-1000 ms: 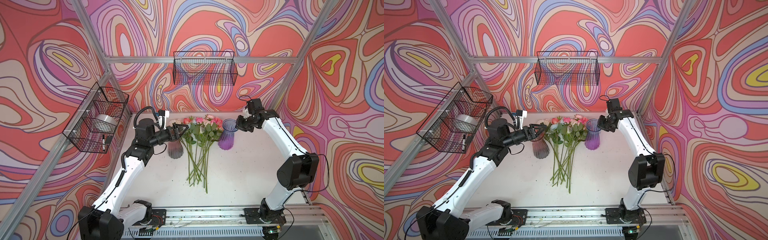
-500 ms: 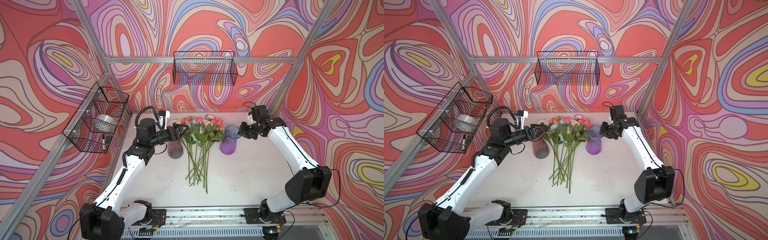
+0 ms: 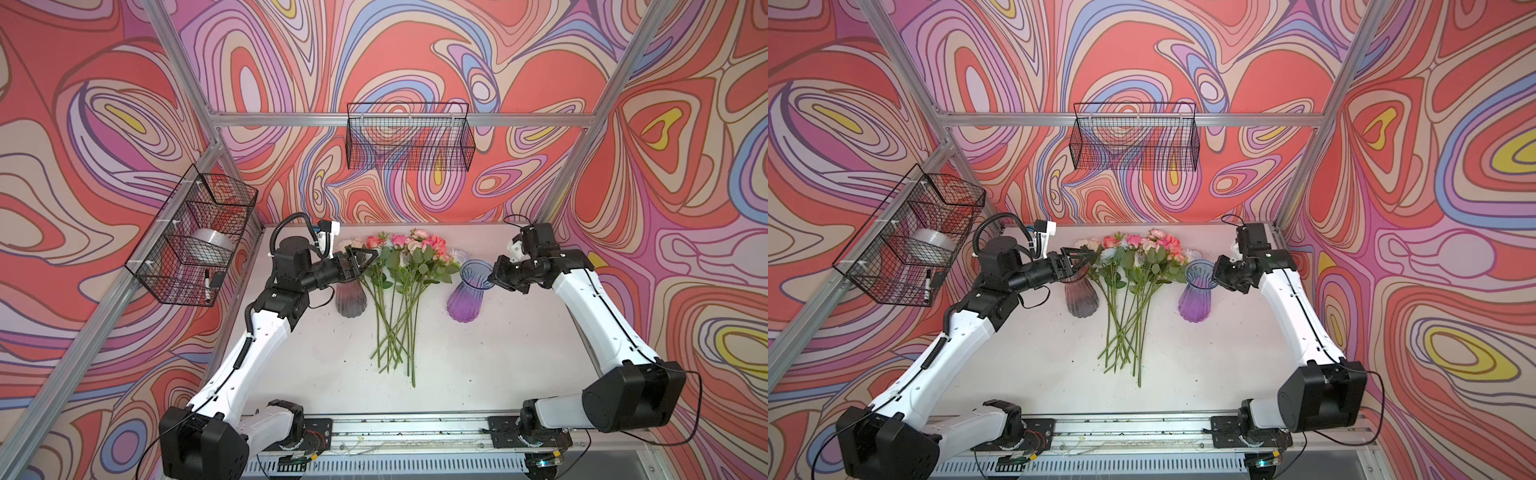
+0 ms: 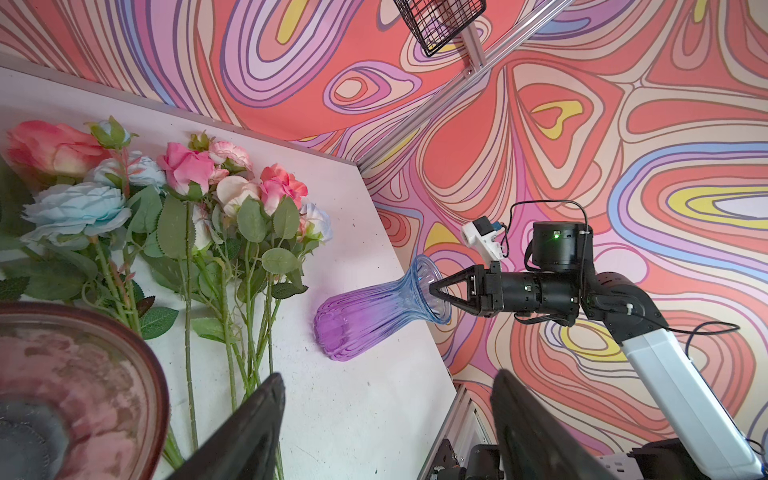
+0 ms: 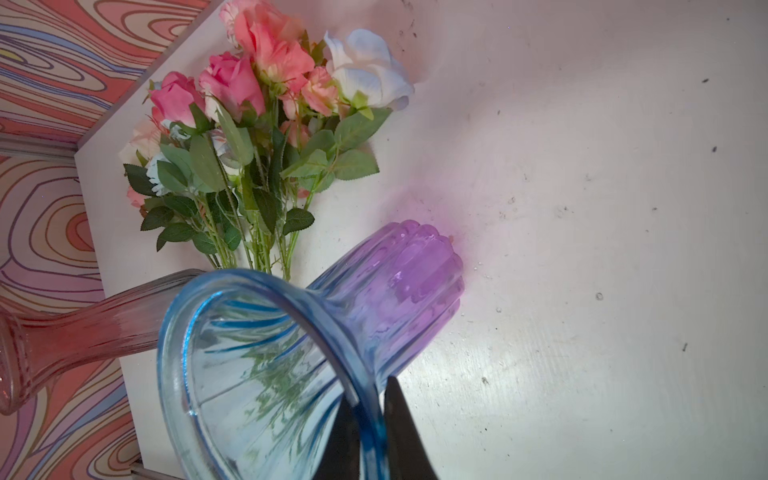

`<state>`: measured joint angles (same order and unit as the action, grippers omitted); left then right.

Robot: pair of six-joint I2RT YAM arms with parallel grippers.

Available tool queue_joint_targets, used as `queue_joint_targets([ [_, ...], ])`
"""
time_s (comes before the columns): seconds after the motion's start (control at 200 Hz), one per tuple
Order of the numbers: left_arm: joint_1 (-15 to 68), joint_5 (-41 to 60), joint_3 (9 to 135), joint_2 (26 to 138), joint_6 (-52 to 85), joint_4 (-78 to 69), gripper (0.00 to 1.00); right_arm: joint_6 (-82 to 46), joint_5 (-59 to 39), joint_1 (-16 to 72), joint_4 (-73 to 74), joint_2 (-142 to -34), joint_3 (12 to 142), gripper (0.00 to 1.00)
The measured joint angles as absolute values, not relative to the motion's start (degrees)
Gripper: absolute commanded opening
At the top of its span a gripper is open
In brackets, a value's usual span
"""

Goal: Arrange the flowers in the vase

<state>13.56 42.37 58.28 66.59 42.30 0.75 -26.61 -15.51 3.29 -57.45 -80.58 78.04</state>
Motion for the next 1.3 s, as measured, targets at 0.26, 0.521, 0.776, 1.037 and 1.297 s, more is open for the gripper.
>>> queue_joint_targets([
  [0.26,13.6,42.5,58.0,66.8,42.9,0.1,0.79,-25.6,-16.0,3.1,-57.5,-80.6,78.0,0.08],
  [0.521,13.6,42.9,58.0,67.0,43.4,-0.2,0.82,-24.2,-14.6,3.1,-59.6,-80.6,78.8,0.36],
  [0.776,13.6,43.3,58.0,67.0,43.4,-0.3,0.82,-24.4,-10.5,3.5,-63.6,-80.4,88.4,0.35],
  [1.037,13.6,43.1,58.0,66.9,43.1,-0.2,0.81,-30.4,1.0,26.1,-62.9,-80.2,97.3,0.17],
  [1.297,13.6,42.3,57.9,66.1,42.4,-0.2,0.80,-34.5,16.1,44.9,-58.0,-92.5,98.6,0.12],
])
